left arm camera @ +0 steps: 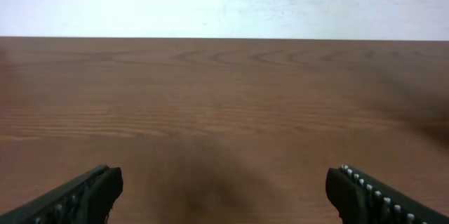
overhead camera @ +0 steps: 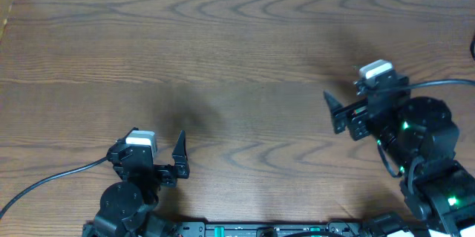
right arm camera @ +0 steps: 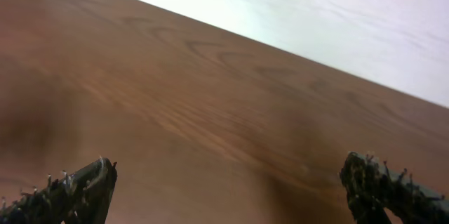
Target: Untangle cables
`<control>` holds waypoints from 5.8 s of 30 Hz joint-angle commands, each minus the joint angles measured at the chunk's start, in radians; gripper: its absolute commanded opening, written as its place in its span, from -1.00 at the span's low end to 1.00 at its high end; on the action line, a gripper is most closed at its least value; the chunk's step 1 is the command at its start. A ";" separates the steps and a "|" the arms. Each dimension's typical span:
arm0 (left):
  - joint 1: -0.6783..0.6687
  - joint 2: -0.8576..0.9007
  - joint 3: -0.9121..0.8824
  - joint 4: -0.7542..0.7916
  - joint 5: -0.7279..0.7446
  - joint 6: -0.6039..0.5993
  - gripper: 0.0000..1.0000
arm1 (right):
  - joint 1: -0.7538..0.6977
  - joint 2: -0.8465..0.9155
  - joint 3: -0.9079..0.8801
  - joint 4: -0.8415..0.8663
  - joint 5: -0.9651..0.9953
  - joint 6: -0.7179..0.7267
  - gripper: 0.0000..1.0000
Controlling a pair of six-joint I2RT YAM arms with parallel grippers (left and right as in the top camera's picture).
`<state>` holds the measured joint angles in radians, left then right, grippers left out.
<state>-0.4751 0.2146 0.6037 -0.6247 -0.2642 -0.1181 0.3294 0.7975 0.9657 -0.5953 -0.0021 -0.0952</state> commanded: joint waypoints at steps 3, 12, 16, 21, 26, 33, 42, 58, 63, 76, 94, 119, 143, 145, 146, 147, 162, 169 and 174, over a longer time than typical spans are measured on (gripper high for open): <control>0.001 -0.008 0.025 -0.006 0.008 -0.014 0.96 | -0.132 0.003 -0.006 -0.033 0.042 0.031 0.98; 0.001 -0.008 0.025 -0.050 -0.032 -0.016 0.96 | -0.229 -0.013 -0.006 -0.151 0.224 0.153 0.98; 0.001 -0.008 0.025 -0.043 -0.044 -0.033 0.96 | -0.228 -0.021 -0.013 -0.167 0.231 0.181 0.98; 0.000 -0.008 0.030 -0.049 -0.033 -0.033 0.96 | -0.224 -0.058 -0.014 -0.155 0.177 0.183 0.99; 0.000 -0.008 0.030 -0.058 -0.033 -0.033 0.96 | -0.224 -0.155 -0.061 -0.102 0.074 0.115 0.98; 0.000 -0.065 0.030 -0.072 0.054 -0.033 0.96 | -0.224 -0.398 -0.279 -0.083 0.032 0.156 0.99; 0.001 -0.199 0.039 -0.153 0.024 -0.044 0.96 | -0.224 -0.616 -0.373 -0.077 0.010 0.215 0.98; 0.000 -0.199 0.028 -0.159 0.024 -0.045 0.96 | -0.224 -0.632 -0.378 -0.195 -0.002 0.176 0.98; 0.000 -0.199 0.028 -0.160 0.024 -0.045 0.96 | -0.224 -0.665 -0.378 -0.167 -0.033 0.196 0.99; 0.000 -0.199 0.028 -0.163 0.048 -0.056 0.96 | -0.225 -0.777 -0.394 -0.182 0.018 0.184 0.98; 0.000 -0.198 -0.015 -0.203 0.055 -0.060 0.96 | -0.225 -0.777 -0.407 -0.196 0.050 0.184 0.98; 0.000 -0.198 -0.015 -0.213 0.054 -0.060 0.96 | -0.225 -0.777 -0.410 -0.465 0.078 0.184 0.99; 0.000 -0.213 -0.015 -0.210 0.050 -0.060 0.96 | -0.225 -0.777 -0.410 -0.465 0.078 0.184 0.99; 0.006 -0.213 -0.015 -0.195 0.043 -0.059 0.96 | -0.225 -0.777 -0.410 -0.465 0.078 0.184 0.98; 0.013 -0.213 -0.015 -0.178 0.043 -0.060 0.96 | -0.225 -0.777 -0.410 -0.465 0.078 0.184 0.98; 0.024 -0.213 -0.015 -0.153 0.043 -0.060 0.96 | -0.225 -0.777 -0.410 -0.465 0.078 0.184 0.98; 0.285 -0.213 -0.054 -0.050 0.074 -0.087 0.96 | -0.225 -0.777 -0.410 -0.465 0.078 0.184 0.98; 0.399 -0.213 -0.140 0.057 0.074 -0.100 0.96 | -0.225 -0.777 -0.410 -0.465 0.078 0.184 0.99; 0.476 -0.213 -0.235 0.125 0.074 -0.187 0.96 | -0.225 -0.777 -0.410 -0.465 0.078 0.184 0.99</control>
<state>-0.0395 0.0101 0.4210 -0.5228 -0.1928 -0.2344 0.1070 0.0177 0.5560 -1.0584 0.0677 0.0948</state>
